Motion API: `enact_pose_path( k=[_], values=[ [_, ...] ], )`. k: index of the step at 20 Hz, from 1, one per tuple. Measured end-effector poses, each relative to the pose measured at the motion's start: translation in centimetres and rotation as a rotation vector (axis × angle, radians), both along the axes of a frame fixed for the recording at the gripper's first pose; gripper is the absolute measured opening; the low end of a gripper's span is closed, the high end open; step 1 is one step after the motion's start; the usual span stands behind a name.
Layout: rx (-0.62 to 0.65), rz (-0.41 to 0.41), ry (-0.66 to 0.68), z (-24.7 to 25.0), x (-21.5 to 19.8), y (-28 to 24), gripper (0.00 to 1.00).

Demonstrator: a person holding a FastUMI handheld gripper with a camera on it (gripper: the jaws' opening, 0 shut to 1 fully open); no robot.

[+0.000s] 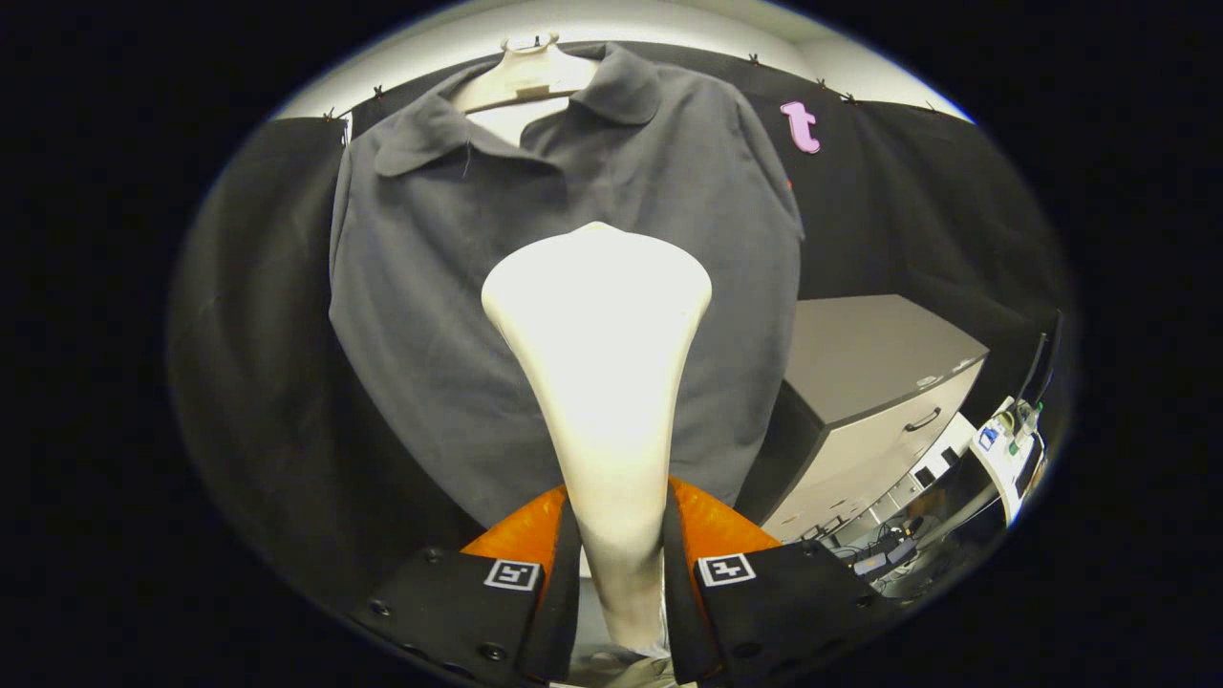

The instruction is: Iron the clothes twice with a garment steamer, once on the left side and once on the right side.

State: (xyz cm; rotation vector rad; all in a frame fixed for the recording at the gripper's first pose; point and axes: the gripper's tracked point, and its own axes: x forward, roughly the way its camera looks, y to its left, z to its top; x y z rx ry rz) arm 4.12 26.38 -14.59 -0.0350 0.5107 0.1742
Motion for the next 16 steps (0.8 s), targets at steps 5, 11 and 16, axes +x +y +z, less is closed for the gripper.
enact_pose_path(
  k=[5,11,16],
  values=[
    [0.020,-0.011,-0.051,2.5,0.1,-1.8,0.46],
    [0.018,-0.045,-0.109,5.4,0.7,-3.3,0.46],
    [0.013,-0.049,-0.119,5.7,0.6,-3.4,0.46]
  ],
)
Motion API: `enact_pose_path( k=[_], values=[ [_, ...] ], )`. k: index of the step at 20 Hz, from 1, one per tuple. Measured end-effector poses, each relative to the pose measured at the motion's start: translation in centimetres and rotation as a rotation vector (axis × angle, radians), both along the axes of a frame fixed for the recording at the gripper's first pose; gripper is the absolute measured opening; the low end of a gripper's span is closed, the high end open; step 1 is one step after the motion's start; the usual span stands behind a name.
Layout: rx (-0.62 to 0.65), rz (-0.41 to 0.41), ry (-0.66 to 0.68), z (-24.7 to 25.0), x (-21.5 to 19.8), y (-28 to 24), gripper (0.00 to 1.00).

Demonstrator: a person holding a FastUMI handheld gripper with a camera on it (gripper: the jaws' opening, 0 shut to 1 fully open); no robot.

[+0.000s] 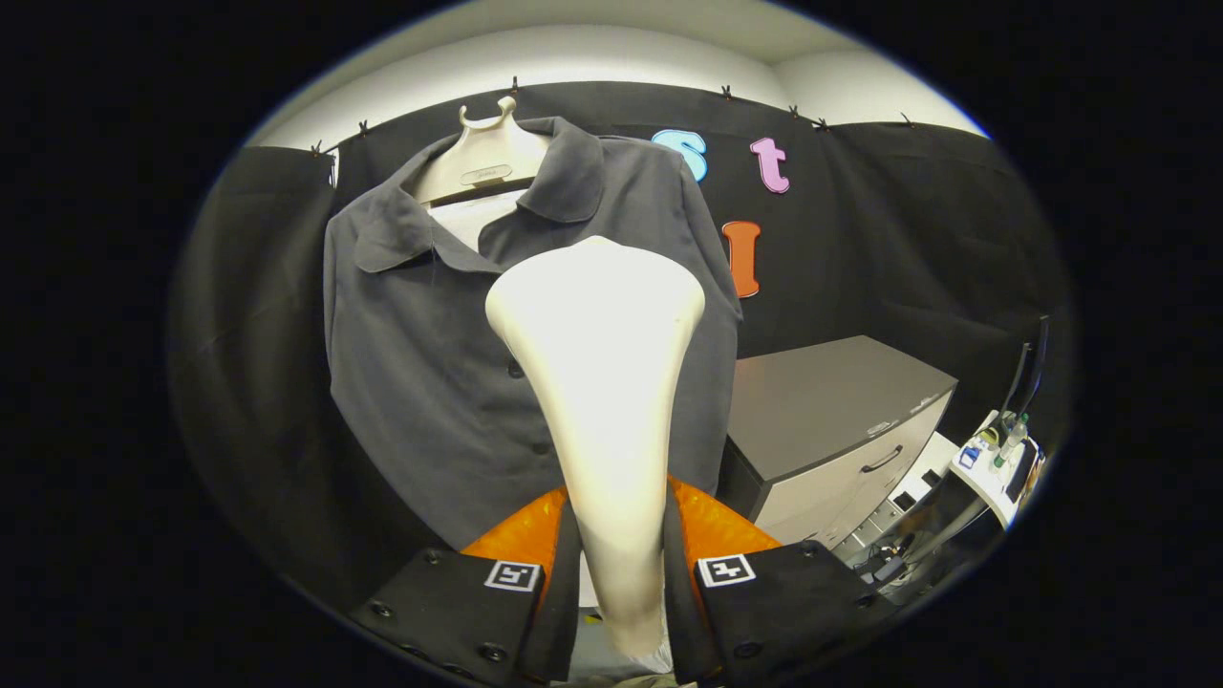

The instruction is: Iron the clothes twice with a garment steamer, once on the left side and once on the right side.

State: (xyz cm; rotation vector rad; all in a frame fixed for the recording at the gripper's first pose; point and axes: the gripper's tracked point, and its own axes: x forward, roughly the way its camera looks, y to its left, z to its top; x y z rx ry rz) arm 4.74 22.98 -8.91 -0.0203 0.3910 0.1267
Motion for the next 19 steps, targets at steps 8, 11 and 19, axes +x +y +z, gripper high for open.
enact_pose_path(
  k=[8,11,19],
  values=[
    [0.003,-0.021,0.002,-0.3,0.1,-0.4,0.46],
    [0.008,-0.028,0.000,-0.3,0.1,-0.6,0.46],
    [0.015,-0.046,-0.009,0.1,0.0,-1.1,0.46]
  ],
)
